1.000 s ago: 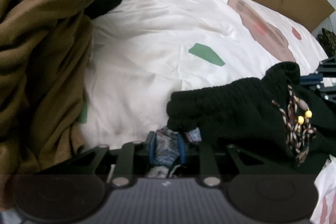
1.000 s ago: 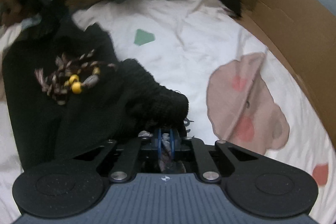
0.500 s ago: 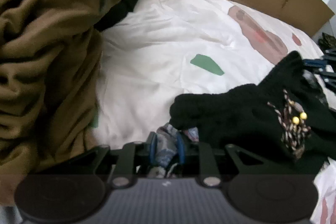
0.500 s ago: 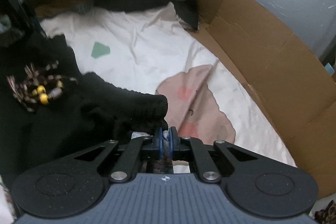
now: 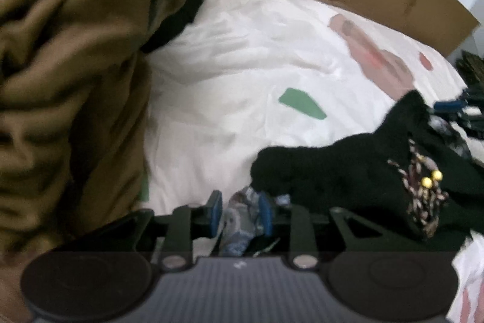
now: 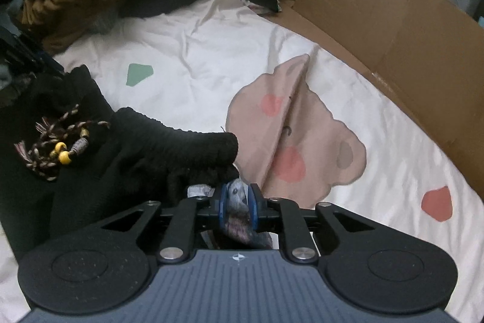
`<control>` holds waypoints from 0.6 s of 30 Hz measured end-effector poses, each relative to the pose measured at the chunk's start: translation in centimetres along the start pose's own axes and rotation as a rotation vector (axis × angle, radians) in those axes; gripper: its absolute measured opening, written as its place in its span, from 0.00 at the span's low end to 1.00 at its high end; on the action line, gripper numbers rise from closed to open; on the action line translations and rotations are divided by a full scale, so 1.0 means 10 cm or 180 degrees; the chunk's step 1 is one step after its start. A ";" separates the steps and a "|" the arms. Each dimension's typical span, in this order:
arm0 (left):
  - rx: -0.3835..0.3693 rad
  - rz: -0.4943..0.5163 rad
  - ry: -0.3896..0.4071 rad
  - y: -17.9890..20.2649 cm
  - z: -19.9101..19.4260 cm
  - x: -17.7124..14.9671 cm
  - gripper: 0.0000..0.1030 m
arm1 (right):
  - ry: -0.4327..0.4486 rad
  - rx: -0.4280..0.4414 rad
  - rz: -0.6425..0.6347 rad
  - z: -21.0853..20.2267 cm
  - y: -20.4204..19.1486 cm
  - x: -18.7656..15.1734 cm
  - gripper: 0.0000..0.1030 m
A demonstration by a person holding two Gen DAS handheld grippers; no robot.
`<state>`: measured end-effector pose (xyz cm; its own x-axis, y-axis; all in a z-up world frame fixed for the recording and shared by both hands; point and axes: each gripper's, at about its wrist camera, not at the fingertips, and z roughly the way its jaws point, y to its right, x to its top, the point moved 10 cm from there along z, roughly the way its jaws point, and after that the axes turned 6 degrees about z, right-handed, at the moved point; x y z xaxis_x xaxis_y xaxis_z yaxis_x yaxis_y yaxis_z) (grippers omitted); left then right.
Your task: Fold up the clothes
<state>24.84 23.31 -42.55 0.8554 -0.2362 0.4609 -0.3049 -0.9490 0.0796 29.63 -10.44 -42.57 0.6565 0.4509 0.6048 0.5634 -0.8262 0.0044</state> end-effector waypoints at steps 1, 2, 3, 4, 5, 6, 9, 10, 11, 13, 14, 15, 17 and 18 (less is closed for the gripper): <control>-0.0018 0.0065 0.0004 0.00 -0.03 0.02 0.28 | 0.0027 -0.0002 -0.0013 -0.03 0.03 0.00 0.18; -0.0019 0.0090 -0.0003 -0.01 -0.05 0.03 0.28 | 0.0047 0.0000 -0.0015 -0.05 0.05 0.01 0.18; -0.0001 0.0082 -0.0006 -0.04 -0.06 0.04 0.28 | 0.0050 0.0010 0.0007 -0.06 0.08 0.01 0.18; 0.0017 0.0050 -0.0005 -0.08 -0.05 0.05 0.28 | 0.0039 0.0021 0.0026 -0.05 0.09 0.01 0.18; 0.0031 0.0005 0.0002 -0.11 -0.04 0.05 0.27 | 0.0028 0.0017 0.0029 -0.03 0.10 0.02 0.18; 0.0041 -0.0046 0.0002 -0.13 -0.02 0.05 0.27 | 0.0010 0.0017 0.0030 -0.01 0.10 0.02 0.19; 0.0015 -0.0017 -0.0091 -0.08 0.09 -0.03 0.26 | -0.0081 0.0046 0.0011 0.10 0.07 0.00 0.23; 0.0013 0.0012 -0.0123 -0.06 0.12 -0.07 0.26 | -0.0113 0.0059 -0.0001 0.14 0.05 -0.01 0.24; 0.0008 -0.0001 -0.0132 -0.05 0.14 -0.09 0.26 | -0.0145 0.0073 -0.0012 0.17 0.03 -0.02 0.25; 0.0011 -0.0005 -0.0144 -0.02 0.18 -0.12 0.26 | -0.0198 0.0094 -0.0003 0.21 0.02 -0.05 0.25; 0.0017 0.0000 -0.0148 -0.01 0.20 -0.13 0.26 | -0.0222 0.0104 0.0008 0.23 0.01 -0.07 0.26; 0.0032 0.0024 -0.0154 0.00 0.21 -0.14 0.26 | -0.0250 0.0116 0.0018 0.24 0.01 -0.09 0.26; 0.0125 0.0209 -0.0173 0.07 0.24 -0.14 0.26 | -0.0296 0.0126 0.0019 0.27 0.01 -0.11 0.27; 0.0176 0.0295 -0.0187 0.10 0.24 -0.13 0.26 | -0.0298 0.0123 0.0008 0.28 -0.01 -0.12 0.27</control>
<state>24.47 22.15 -45.22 0.8481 -0.3338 0.4114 -0.3617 -0.9322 -0.0107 30.24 -9.97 -45.53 0.7009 0.4798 0.5277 0.5794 -0.8145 -0.0290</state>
